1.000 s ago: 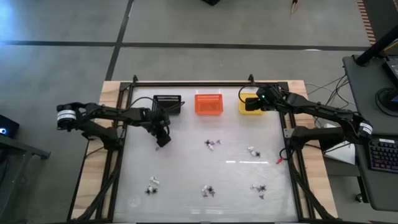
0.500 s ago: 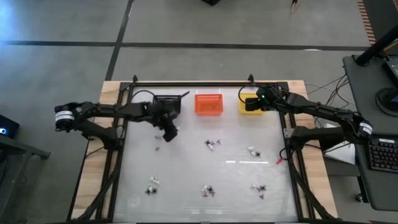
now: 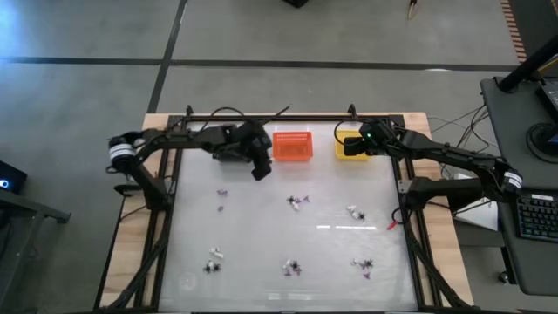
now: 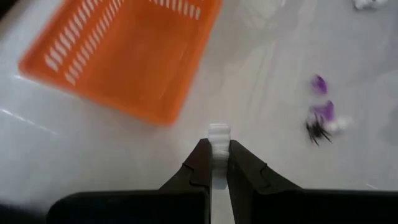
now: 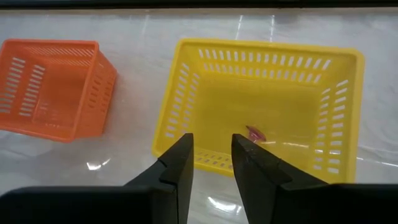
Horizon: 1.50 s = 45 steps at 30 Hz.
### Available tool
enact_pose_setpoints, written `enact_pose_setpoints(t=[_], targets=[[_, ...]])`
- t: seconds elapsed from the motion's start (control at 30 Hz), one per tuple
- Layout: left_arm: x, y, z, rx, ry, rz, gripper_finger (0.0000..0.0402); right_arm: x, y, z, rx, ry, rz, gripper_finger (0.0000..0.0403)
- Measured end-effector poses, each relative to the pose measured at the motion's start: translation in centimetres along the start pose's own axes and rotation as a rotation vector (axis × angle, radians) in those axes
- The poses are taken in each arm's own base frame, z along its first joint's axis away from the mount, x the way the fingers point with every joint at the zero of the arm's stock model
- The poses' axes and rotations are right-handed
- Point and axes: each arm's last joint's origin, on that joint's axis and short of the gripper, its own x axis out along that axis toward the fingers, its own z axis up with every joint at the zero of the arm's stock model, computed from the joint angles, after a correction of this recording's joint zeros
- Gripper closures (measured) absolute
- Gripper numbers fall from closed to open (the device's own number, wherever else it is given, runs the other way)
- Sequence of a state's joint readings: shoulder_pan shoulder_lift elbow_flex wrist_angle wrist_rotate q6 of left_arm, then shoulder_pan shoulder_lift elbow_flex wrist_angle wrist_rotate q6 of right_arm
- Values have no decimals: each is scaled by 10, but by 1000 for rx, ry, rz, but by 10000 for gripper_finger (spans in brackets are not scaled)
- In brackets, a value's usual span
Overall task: Sort Halloween decoration
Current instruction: Put the skeleton toy into the orange bin, then put the spider toy into the black bin
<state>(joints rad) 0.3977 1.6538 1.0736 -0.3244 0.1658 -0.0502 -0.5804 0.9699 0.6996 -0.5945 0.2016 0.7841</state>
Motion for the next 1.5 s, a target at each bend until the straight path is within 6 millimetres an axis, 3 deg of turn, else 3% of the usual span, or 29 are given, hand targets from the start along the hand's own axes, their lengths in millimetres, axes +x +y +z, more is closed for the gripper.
enact_pose_setpoints(t=[0.47, 0.77, 1.0, 1.33, 1.5], targets=[[25, 40, 46, -9, -54, -75, 399, 0, 0, 0, -29, 2, -2, 302], [31, 55, 61, -19, -84, -79, 340, 0, 0, 0, -90, 3, -2, 303], [33, 64, 56, -46, -50, -68, 301, 0, 0, 0, -91, 2, -2, 298], [11, 54, 52, -34, 25, -77, 292, 0, 2, -1, -206, 46, 62, 305], [-17, 44, 51, -11, 51, -84, 292, -1, 6, -4, -203, 93, 133, 300]])
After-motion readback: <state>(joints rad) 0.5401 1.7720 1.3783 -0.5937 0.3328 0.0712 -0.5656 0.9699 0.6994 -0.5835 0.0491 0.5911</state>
